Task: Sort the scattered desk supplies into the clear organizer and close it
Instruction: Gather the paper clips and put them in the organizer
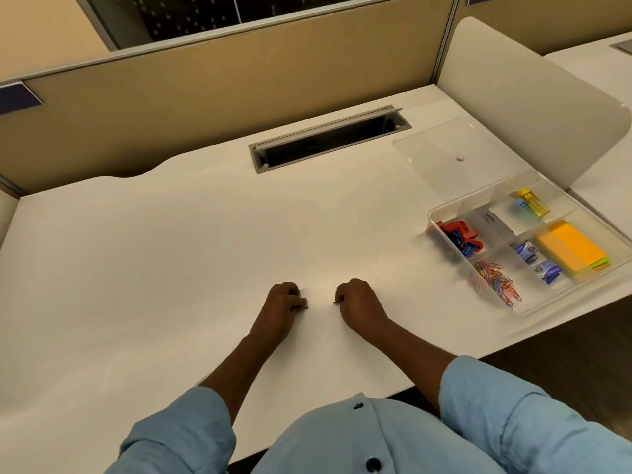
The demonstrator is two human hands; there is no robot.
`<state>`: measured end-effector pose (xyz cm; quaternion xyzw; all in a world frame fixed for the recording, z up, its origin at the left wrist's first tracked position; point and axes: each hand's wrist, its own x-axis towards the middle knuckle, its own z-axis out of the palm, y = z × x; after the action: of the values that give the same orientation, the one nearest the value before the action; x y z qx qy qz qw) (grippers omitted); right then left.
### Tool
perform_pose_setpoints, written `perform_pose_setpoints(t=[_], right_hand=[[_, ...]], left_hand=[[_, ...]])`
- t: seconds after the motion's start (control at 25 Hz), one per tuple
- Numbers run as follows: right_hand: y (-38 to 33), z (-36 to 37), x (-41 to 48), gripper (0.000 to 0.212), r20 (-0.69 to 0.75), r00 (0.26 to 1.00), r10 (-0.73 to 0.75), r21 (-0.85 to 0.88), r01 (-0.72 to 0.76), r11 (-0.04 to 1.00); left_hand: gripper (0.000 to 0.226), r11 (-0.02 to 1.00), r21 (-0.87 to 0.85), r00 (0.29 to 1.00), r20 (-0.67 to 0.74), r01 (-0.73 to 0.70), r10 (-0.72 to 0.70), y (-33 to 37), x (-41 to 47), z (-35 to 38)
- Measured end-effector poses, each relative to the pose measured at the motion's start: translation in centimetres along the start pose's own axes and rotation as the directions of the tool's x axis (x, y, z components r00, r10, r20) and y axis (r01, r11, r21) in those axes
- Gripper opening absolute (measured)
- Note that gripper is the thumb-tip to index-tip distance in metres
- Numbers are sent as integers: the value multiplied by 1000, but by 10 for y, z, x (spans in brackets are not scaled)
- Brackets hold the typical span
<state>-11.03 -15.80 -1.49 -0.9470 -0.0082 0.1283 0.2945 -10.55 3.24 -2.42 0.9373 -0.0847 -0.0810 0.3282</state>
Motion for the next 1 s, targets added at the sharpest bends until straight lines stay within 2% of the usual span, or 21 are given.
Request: perform_pose_setpoints(t=[0.08,0.12,0.28,0.36,0.52,0.76,0.88,1.0], right_hand=[[-4,3,-3,23,-24,1000,17,5,-16,1000],[-5,4,-4,20,-44,999,16,10,-15,1000],[-7,3,-3,12,-25,1000,14,-8,-15,1000],[-11,3,-1,8,5,999,42,-20,-41,999],[-15,4,-1,6,18,997,81,-17,-81,997],[-13,2,-10,15,-66,994,81,42,-79,996],[-11,4,-14,14,-127,985,114,156,-93,983],[-9,3,-15,18,-159,960,232,332,-170,928]], left_hand=[[12,992,79,995,-27,-96,98,0,-1,-3],[11,993,66,994,-44,-97,100,1,-1,-4],[10,985,-173,995,-89,21,-37,4,-5,-6],[14,976,-199,992,-76,85,-102,4,-5,-7],[9,987,-144,992,-89,72,-86,4,-5,-6],[9,998,-26,998,-1,56,-56,-4,-1,0],[10,998,28,998,25,49,-49,-7,1,3],[12,994,93,997,43,62,-66,-8,1,6]])
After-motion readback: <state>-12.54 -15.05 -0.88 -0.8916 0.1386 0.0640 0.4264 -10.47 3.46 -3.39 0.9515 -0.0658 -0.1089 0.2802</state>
